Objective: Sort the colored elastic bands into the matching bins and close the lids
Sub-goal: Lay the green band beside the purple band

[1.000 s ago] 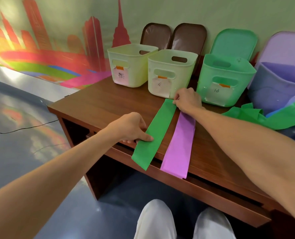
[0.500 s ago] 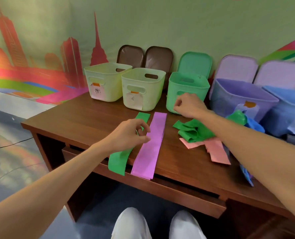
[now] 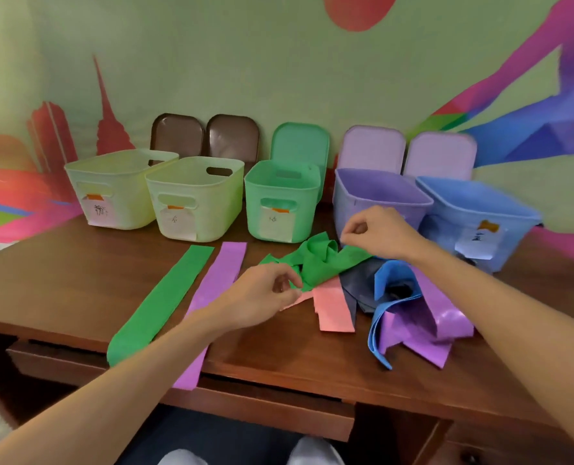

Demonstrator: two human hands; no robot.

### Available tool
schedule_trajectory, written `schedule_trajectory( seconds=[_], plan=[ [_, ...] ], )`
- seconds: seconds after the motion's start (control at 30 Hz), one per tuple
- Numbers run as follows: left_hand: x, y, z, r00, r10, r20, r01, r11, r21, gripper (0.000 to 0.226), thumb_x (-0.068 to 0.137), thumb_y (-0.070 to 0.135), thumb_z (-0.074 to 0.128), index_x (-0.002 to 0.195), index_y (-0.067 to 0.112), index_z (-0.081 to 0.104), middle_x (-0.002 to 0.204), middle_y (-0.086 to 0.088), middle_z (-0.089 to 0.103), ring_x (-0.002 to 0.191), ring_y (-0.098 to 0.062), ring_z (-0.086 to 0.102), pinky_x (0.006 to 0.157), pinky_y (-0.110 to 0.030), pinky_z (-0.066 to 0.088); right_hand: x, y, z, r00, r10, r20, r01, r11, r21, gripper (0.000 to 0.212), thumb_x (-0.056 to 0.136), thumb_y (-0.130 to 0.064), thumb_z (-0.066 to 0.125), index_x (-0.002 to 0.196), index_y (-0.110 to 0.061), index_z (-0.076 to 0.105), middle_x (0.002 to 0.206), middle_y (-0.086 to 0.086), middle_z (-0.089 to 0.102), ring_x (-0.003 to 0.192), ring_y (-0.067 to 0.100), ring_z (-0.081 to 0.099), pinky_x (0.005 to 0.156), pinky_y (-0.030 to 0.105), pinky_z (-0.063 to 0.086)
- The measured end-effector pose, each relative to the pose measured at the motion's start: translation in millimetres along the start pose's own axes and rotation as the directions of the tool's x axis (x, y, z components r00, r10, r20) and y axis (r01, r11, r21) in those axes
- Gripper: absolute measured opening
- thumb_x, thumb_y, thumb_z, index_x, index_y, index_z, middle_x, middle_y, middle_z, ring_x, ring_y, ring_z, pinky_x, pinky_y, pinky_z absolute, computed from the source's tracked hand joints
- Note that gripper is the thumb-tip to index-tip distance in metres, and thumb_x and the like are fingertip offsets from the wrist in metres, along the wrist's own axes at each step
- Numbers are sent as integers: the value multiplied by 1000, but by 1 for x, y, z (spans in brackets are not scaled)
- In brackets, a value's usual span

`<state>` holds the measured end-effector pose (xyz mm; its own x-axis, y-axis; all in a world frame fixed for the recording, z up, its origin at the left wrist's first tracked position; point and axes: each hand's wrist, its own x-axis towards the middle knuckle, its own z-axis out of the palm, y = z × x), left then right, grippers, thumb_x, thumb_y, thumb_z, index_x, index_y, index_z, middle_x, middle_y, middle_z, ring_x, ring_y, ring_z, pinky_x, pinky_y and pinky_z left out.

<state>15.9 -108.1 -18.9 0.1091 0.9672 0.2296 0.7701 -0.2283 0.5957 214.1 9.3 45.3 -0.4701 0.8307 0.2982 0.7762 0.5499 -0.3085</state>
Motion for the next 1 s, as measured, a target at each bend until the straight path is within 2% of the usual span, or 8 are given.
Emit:
schedule_trajectory(
  seconds=[0.1, 0.2, 0.3, 0.5, 0.6, 0.73, 0.87, 1.0],
  plan=[
    [26, 3, 14, 997, 1, -78, -1, 1000, 1, 18, 89, 22, 60, 107, 20, 62, 89, 4, 59, 84, -13, 56, 71, -21, 40, -2, 10, 6, 990, -99, 96, 95, 994, 49, 19, 82, -37, 70, 89, -20, 73, 82, -11, 64, 81, 6, 59, 68, 15, 40],
    [52, 3, 22, 989, 0, -145, 3, 1000, 22, 30, 87, 18, 63, 117, 17, 57, 101, 0, 55, 87, -14, 55, 72, -15, 38, -3, 15, 10, 939, -238, 246, 276, 952, -132, 36, 77, -50, 71, 101, -23, 71, 88, -13, 56, 86, 7, 49, 80, 25, 39],
    [74, -3, 22, 995, 55, -88, -43, 990, 134, 43, 87, 16, 64, 128, 18, 51, 113, -5, 47, 100, -14, 49, 89, -17, 35, 1, 25, 11, 921, -250, 299, 320, 923, -213, 44, 76, -48, 72, 112, -24, 66, 102, -8, 58, 98, 12, 47, 90, 31, 37],
    [95, -17, 17, 992, 122, -37, -103, 937, 334, 27, 81, 28, 72, 106, 19, 66, 121, -1, 45, 114, -18, 38, 95, -26, 31, 3, 51, 14, 940, -314, 131, 326, 942, -84, 14, 84, -28, 69, 95, -20, 74, 101, -2, 68, 92, 15, 60, 84, 35, 47],
    [99, -16, 13, 980, 174, -95, -138, 942, 305, 24, 79, 31, 73, 96, 15, 67, 114, 0, 54, 107, -18, 48, 90, -26, 40, 6, 59, 10, 947, -321, -6, 320, 947, -18, 11, 86, -31, 67, 92, -23, 72, 93, -8, 70, 83, 9, 57, 80, 34, 47],
    [98, -1, 6, 969, 153, -195, -139, 987, 85, 15, 85, 27, 69, 92, 18, 60, 90, 5, 60, 85, -10, 54, 71, -10, 39, 9, 59, -2, 928, -327, -179, 341, 938, 56, 11, 87, -27, 66, 92, -19, 72, 87, -6, 72, 79, 12, 61, 78, 35, 49],
    [103, 6, 3, 983, 137, -119, -104, 963, 248, 30, 84, 35, 68, 103, 13, 65, 92, 1, 61, 89, -18, 55, 82, -34, 44, 9, 57, -11, 896, -305, -322, 348, 934, 83, 11, 84, -24, 71, 89, -15, 73, 86, -4, 71, 79, 11, 62, 78, 30, 48],
    [105, 4, -1, 996, 82, -42, -68, 961, 266, 28, 88, 36, 62, 92, 9, 65, 91, -8, 66, 85, -22, 56, 76, -35, 42, 4, 65, -25, 930, -256, -265, 246, 967, -70, 21, 83, -41, 67, 88, -21, 70, 85, -8, 63, 81, 11, 55, 72, 32, 44]
  ],
)
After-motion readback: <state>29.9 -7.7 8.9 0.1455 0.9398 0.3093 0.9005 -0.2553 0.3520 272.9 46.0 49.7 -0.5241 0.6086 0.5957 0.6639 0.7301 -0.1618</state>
